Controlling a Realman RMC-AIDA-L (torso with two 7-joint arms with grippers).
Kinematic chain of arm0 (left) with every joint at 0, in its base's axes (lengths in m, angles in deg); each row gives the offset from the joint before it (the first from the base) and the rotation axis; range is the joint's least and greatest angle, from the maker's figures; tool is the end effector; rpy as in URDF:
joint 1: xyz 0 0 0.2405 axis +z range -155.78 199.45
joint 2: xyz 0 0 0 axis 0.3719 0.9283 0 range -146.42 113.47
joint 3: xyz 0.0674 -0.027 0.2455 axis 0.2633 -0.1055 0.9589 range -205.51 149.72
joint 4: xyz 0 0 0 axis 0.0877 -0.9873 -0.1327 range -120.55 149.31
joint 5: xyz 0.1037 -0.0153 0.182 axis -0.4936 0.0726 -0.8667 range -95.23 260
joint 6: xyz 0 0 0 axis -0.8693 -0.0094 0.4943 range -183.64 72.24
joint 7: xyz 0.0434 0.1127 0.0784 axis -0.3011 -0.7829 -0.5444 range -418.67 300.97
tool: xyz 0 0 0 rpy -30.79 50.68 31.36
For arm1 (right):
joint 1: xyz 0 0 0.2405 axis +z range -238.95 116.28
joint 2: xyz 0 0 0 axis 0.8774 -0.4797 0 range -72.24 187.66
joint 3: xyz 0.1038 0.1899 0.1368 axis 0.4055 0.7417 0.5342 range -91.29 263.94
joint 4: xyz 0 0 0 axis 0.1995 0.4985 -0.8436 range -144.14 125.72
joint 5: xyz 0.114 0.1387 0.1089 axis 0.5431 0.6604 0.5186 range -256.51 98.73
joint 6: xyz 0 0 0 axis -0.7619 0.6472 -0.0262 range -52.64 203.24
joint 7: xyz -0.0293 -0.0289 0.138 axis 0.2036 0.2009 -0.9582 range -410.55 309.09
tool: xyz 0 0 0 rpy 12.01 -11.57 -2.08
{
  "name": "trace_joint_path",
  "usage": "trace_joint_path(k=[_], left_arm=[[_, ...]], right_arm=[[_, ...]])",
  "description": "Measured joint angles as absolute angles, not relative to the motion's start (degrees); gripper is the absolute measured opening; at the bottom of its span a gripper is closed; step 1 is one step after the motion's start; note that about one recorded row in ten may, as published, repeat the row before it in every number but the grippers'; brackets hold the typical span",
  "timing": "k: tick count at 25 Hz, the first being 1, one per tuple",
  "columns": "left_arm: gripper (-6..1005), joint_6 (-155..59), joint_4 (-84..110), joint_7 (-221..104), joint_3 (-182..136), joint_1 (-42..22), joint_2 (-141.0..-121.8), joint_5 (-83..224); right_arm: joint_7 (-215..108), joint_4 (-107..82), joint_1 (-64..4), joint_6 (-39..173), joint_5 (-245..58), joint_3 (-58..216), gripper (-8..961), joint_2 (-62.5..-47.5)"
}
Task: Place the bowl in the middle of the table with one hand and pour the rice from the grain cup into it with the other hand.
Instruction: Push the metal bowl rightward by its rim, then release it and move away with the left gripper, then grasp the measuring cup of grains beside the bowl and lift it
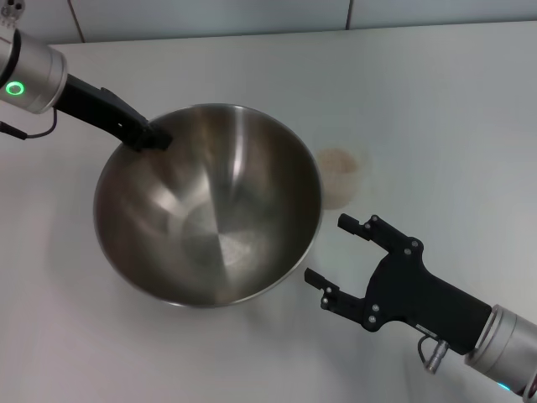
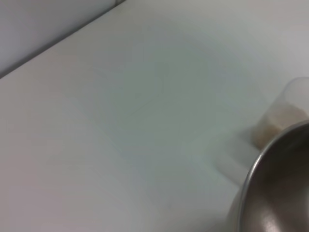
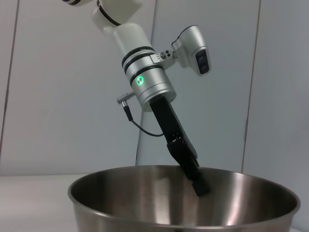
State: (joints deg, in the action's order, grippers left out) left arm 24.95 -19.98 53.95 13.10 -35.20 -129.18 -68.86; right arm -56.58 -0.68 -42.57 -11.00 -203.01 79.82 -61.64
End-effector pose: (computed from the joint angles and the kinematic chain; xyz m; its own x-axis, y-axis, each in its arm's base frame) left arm -0.1965 0.4327 0.0190 0.8285 0.5581 -0.0469 0.5268 -0.8049 -0.2731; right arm 0.2885 0.2095 -0.0943 0.7625 0.1201 -0.6358 -0.3195 -0.7846 -0.5314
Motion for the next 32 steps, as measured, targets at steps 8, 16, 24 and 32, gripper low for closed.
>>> trace_joint_path(k=[8,16,24,32], left_arm=[[42,22.81,-20.15,52.59,13.6,-35.65,-130.55,-69.19],[47,20.53,-20.51,51.66,14.61,-35.24,-131.4,-69.18],[179,19.99,-22.72,51.22,14.65,-34.89,-132.07,-68.84],[557,23.62,-39.55,51.15,14.35,-29.96,-133.82,-65.04]], right_arm=[[-56.54,-0.68,-42.42,-11.0,-203.07,79.82,782,-61.78],[-56.53,-0.59,-42.27,-11.0,-203.08,79.82,782,-61.82],[-56.52,-0.51,-42.26,-10.95,-203.08,79.82,782,-61.77],[-56.52,-0.5,-42.51,-10.91,-203.08,79.94,782,-61.73]])
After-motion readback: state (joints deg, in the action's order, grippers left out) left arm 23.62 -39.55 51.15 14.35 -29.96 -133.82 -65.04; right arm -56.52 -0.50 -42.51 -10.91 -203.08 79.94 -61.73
